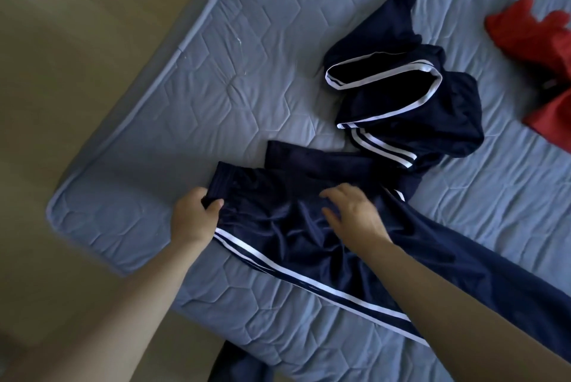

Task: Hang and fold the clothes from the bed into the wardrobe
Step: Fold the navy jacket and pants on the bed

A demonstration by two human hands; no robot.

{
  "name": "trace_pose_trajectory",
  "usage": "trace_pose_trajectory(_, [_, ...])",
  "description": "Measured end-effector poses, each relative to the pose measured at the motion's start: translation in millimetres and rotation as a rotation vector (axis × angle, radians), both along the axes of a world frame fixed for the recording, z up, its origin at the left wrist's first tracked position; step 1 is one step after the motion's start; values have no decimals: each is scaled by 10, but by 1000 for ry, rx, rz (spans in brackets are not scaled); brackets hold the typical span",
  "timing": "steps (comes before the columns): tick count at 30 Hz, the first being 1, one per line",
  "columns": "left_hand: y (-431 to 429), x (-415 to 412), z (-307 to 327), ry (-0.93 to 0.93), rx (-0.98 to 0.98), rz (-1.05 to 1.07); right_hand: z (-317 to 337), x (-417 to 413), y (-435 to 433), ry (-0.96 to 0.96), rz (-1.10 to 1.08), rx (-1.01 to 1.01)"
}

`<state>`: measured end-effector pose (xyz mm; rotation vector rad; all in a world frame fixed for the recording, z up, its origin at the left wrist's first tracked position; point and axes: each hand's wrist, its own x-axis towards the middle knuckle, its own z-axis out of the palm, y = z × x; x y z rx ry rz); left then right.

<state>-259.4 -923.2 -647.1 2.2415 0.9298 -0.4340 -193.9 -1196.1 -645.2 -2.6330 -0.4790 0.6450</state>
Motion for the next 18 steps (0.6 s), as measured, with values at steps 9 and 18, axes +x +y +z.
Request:
trace_pose_trajectory(9, [111,-236,-23,97,-44,-67,-191,-123,125,238,-101,-352])
trace_pose_trajectory(18, [-444,-105,249,-164,92,-353,19,-338,-284,158,-272,-167])
